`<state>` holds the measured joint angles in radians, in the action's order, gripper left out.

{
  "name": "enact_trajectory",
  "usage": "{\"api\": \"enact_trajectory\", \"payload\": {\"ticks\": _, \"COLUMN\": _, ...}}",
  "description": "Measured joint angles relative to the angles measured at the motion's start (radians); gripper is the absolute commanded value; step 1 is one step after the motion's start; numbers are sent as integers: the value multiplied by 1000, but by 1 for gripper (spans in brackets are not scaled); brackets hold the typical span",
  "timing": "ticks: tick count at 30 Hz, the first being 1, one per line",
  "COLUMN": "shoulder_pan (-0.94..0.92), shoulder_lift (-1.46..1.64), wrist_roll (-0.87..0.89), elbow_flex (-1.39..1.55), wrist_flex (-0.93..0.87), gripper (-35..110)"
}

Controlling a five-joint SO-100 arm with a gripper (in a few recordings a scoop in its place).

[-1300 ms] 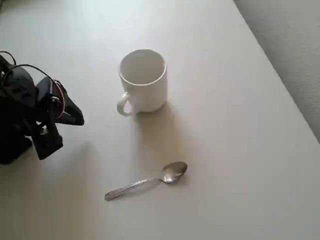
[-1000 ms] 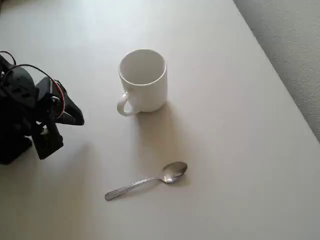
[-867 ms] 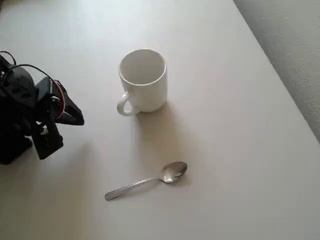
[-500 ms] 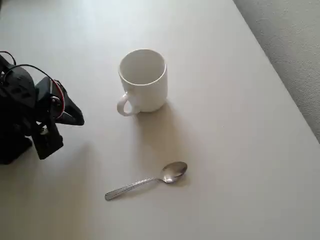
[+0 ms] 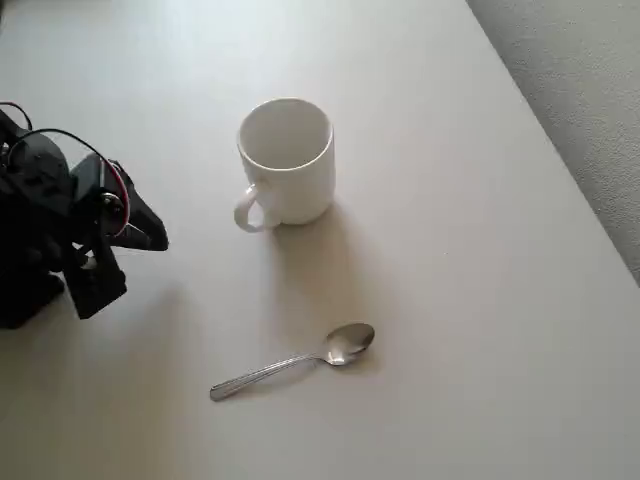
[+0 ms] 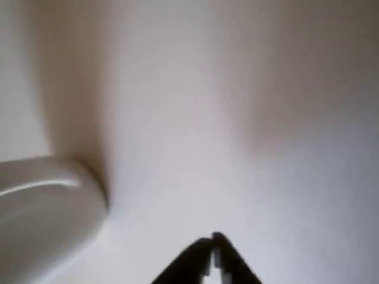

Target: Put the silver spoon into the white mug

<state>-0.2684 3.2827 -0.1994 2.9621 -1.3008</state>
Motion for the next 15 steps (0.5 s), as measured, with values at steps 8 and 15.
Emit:
{"api": "enact_trajectory", "payload": {"ticks": 8, "shoulder_pan": -51, "shoulder_lift": -11, "wrist_roll": 118, "elbow_flex": -121, "wrist_flex": 92, "gripper": 19}}
{"api": "enact_trajectory", "payload": {"ticks": 15, "shoulder_pan": -179, "shoulder_lift": -411, "wrist_roll": 276, "elbow_flex": -466, "wrist_flex": 225, "gripper": 21}}
